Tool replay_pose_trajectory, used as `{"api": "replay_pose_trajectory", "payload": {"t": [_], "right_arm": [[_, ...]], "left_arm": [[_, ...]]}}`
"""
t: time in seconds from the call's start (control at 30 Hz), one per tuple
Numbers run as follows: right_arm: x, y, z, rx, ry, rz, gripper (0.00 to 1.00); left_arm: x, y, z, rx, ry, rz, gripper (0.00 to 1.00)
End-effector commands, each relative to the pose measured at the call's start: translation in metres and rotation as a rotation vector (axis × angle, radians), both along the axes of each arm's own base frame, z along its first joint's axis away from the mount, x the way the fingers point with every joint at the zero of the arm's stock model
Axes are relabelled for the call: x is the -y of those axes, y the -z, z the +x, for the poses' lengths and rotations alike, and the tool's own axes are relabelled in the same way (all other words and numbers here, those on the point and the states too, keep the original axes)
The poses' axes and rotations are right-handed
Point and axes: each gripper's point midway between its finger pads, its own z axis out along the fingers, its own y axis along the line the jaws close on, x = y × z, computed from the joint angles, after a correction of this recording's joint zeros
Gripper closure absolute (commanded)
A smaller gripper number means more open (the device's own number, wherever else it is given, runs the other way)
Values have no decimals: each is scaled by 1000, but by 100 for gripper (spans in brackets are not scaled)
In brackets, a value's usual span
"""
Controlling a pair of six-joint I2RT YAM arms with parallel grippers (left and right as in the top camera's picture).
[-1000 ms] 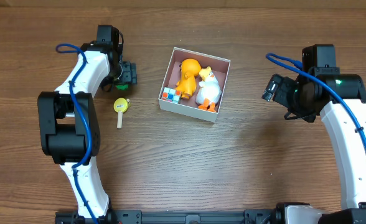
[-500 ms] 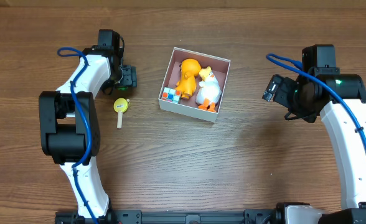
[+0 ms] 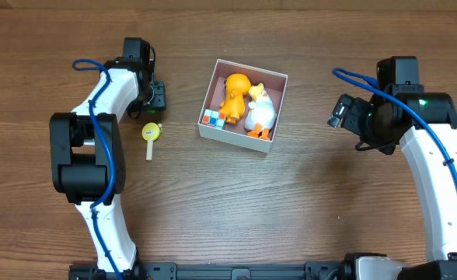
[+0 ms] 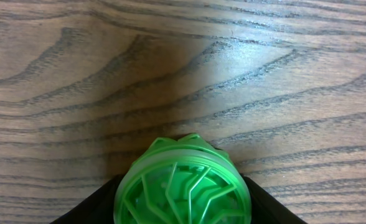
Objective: Pack container
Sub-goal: 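Lower the left gripper and grasp the green round toy, then carry the green toy right and release it inside the box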
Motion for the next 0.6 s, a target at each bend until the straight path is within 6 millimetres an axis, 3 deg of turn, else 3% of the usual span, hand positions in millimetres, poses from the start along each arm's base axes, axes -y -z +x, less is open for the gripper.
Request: {"api": "replay_pose_trajectory", "payload": {"t": [0.0,0.17,0.3,0.43,0.57], "right_arm": [[2,-6,1,23,-1,-12,0],[2,-6,1,22,-1,-12,0],[2,-6,2,24,-1,-11,0],[2,-6,2,23,-1,-11,0],[2,-6,2,23,-1,-11,0]], "left_arm": [[6,23,-9,-58,39,-11,50],[6,21,-11,-71,51,-10,55],[7,3,-9,-83,67,-10,55],[11,-37,3,-65,74,-13,57],[28,-84,14,-23,116,-13,56]]}}
